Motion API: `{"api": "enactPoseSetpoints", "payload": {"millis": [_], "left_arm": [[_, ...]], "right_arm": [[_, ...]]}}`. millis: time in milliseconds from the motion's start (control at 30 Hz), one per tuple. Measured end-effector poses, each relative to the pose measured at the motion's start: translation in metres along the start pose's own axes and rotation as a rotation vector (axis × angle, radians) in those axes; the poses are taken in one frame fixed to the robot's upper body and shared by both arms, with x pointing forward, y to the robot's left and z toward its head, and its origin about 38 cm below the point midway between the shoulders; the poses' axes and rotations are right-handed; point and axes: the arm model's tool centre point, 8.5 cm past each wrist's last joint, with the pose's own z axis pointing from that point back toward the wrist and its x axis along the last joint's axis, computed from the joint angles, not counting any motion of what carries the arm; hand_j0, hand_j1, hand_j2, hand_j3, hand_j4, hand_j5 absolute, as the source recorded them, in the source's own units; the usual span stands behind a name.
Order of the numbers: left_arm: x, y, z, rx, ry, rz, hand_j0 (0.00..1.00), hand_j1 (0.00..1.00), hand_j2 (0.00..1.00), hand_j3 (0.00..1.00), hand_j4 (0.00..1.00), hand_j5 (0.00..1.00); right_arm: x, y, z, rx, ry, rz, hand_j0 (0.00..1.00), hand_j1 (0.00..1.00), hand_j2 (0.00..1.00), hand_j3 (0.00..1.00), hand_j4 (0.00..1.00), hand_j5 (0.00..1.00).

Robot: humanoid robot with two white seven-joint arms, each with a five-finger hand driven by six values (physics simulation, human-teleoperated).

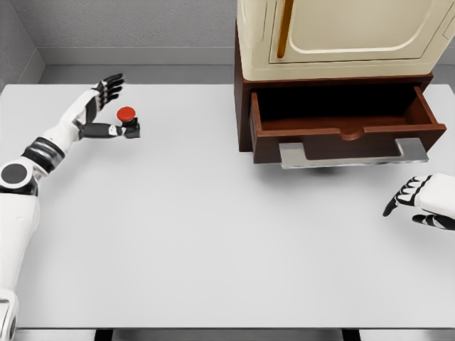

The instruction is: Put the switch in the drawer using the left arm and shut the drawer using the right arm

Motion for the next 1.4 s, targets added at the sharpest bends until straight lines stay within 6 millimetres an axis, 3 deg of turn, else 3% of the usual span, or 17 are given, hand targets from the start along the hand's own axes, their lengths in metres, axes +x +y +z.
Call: {"api": "enactPoseSetpoints", "payload": {"millis": [867, 1000, 1400], "left_arm": [[-0.028, -0.023, -0.004, 0.045, 0.102, -0.036, 0.94, 0.94, 0.94, 0.94, 0.94, 0.94], [-0.031, -0.023, -0.003, 0.049, 0.113, -0.03, 0.7, 0.7, 0.7, 0.7, 0.7, 0.7], [-0.03, -0.022, -0.002, 0.051, 0.097, -0.035, 0.49, 0.49, 0.49, 0.49, 0.49, 0.49]], "right_arm": [[0.0, -0.001, 0.0, 0.001, 0.001, 0.002, 0.63, 0.63, 0.63, 0.63, 0.63, 0.63], [0.0, -0.001, 0.001, 0.001, 0.001, 0.002, 0.63, 0.63, 0.63, 0.63, 0.63, 0.63], [0.0, -0.001, 0.001, 0.002, 0.001, 0.001, 0.63, 0.63, 0.63, 0.63, 0.63, 0.63]]}}
